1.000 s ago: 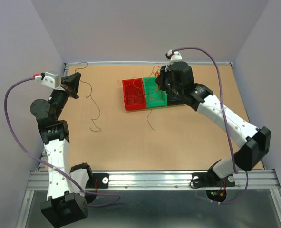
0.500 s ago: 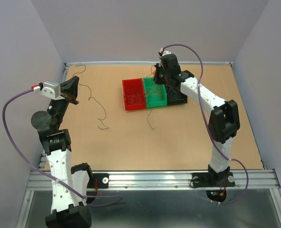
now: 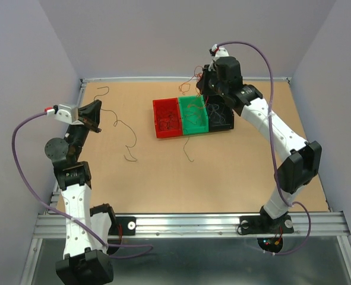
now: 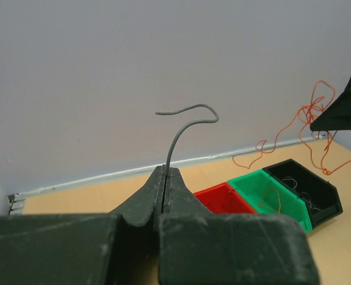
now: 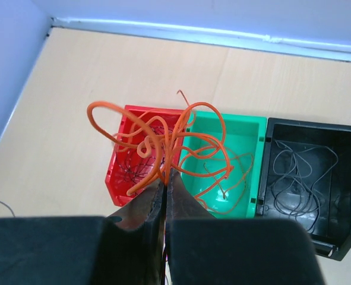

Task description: Untangle the cables

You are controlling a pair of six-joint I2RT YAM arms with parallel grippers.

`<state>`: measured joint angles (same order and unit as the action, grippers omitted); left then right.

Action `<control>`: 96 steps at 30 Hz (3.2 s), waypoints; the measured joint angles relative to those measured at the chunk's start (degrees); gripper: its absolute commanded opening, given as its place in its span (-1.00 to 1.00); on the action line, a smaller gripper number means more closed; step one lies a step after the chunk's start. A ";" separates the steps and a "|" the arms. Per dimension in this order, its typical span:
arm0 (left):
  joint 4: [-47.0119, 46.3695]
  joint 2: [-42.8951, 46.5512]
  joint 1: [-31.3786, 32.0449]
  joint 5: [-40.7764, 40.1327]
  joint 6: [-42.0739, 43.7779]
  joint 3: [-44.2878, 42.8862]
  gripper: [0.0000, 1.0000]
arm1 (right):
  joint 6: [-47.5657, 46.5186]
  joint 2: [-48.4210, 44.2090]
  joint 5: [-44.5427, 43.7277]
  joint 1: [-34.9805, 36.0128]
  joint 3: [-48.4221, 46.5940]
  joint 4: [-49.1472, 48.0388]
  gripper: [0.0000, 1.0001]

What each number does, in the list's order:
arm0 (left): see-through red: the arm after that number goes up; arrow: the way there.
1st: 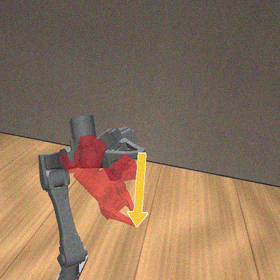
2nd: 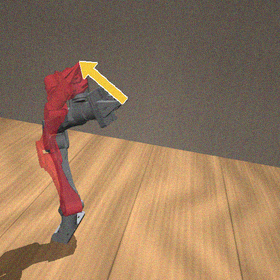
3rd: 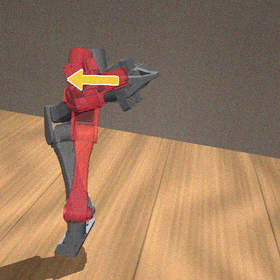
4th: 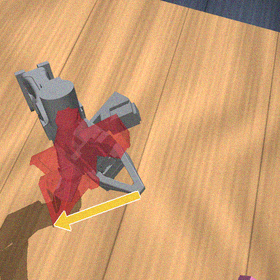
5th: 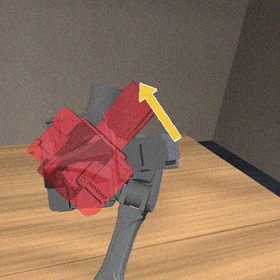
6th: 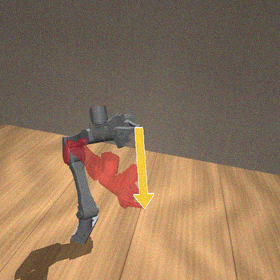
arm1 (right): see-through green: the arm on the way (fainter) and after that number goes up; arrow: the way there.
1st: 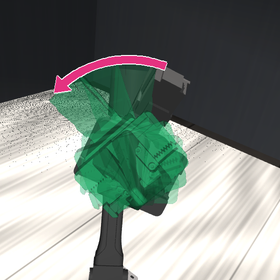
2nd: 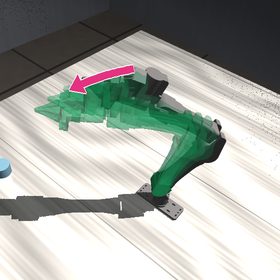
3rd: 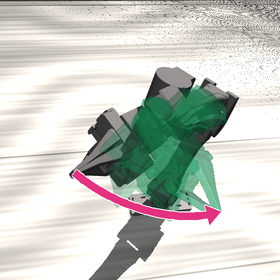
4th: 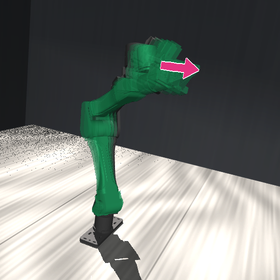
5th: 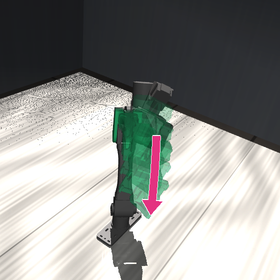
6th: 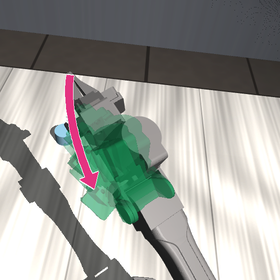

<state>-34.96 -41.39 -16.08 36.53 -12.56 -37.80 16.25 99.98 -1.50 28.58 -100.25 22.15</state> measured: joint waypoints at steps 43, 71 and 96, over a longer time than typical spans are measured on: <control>-3.04 -0.44 0.44 0.13 -1.09 0.00 -0.98 | -0.15 38.88 -10.58 0.00 -17.07 5.27 -0.99; -3.32 -0.52 1.42 1.22 -1.03 0.02 -0.98 | 1.84 2.80 -14.19 7.23 10.84 4.98 0.72; -3.39 -0.55 1.88 1.97 -0.98 0.02 -0.97 | 2.78 13.75 -15.54 14.73 18.05 -4.39 -0.97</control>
<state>-38.35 -41.93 -14.20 38.50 -13.54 -37.78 19.03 113.73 -17.04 43.31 -82.19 17.76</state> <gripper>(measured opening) 0.040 0.131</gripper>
